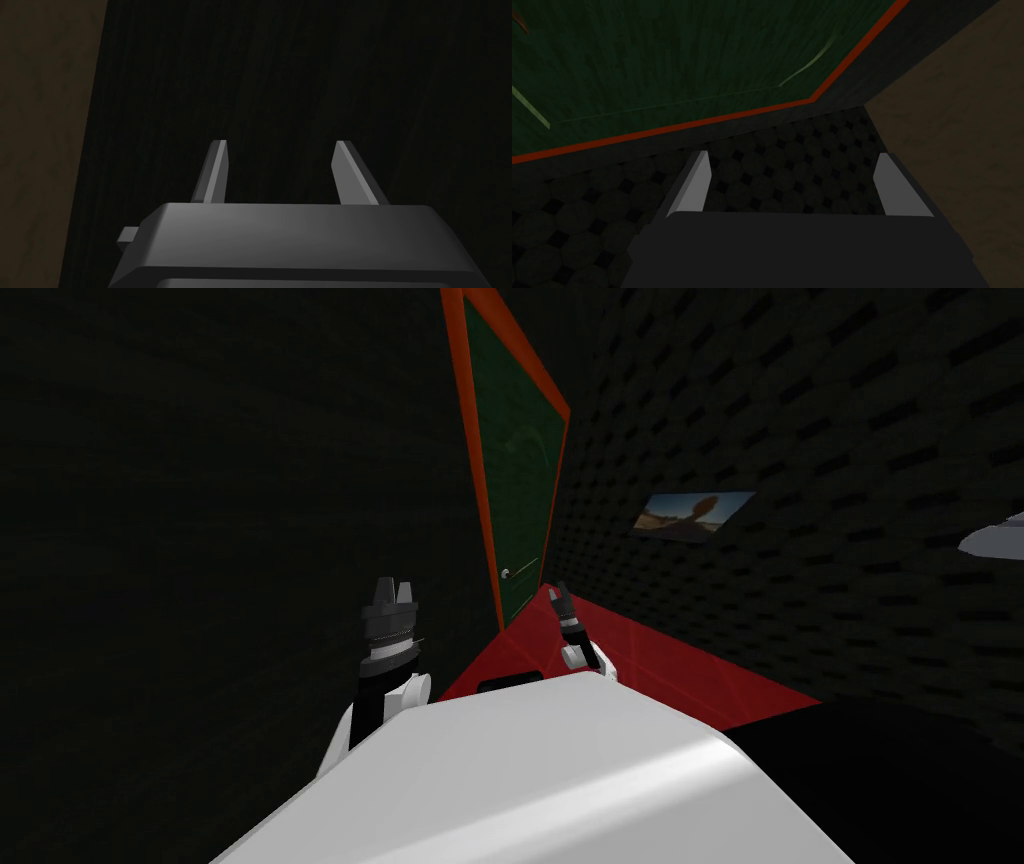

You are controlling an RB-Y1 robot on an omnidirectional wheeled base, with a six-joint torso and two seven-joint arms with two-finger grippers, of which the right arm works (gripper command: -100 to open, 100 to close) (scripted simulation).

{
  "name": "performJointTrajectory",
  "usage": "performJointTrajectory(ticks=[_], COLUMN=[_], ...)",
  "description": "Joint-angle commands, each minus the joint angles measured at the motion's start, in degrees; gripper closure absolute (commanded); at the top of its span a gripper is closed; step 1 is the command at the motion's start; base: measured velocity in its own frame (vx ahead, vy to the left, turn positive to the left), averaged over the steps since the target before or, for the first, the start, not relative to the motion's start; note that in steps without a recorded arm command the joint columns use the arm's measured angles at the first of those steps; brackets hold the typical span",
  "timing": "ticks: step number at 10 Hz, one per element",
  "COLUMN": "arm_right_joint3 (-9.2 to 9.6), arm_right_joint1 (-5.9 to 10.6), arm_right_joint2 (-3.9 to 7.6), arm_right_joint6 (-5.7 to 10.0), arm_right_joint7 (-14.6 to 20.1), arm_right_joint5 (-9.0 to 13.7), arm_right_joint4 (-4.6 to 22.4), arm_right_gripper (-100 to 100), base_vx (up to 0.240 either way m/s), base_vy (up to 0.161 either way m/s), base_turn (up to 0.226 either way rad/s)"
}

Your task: Pull the door open

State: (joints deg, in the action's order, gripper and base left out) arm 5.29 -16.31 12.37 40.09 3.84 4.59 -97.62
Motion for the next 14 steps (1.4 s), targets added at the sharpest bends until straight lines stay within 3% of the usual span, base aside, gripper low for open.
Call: performJointTrajectory(ticks=[1,5,8,10,11,14], arm_right_joint3=[0.5,1.98,2.48,3.47,3.47,4.91], arm_right_joint1=[1.35,4.29,5.27,7.21,7.21,10.06], arm_right_joint2=[0.82,2.73,3.37,4.64,4.64,6.49], arm_right_joint6=[0.47,1.29,1.57,2.11,2.11,2.92], arm_right_joint7=[0.8,2.67,3.29,4.53,4.53,6.35], arm_right_joint5=[0.06,0.13,0.15,0.19,0.19,0.25], arm_right_joint4=[2.86,9.78,12.82,16.79,17.55,24.03], arm_right_gripper=[-100,-100,-100,-100,-100,-100], base_vx=[0.05,0.057,0.038,0.045,0.039,0.054], base_vy=[-0.027,-0.051,-0.045,-0.05,-0.055,-0.067], base_turn=[0.139,0.156,0.088,0.159,0.081,0.177])
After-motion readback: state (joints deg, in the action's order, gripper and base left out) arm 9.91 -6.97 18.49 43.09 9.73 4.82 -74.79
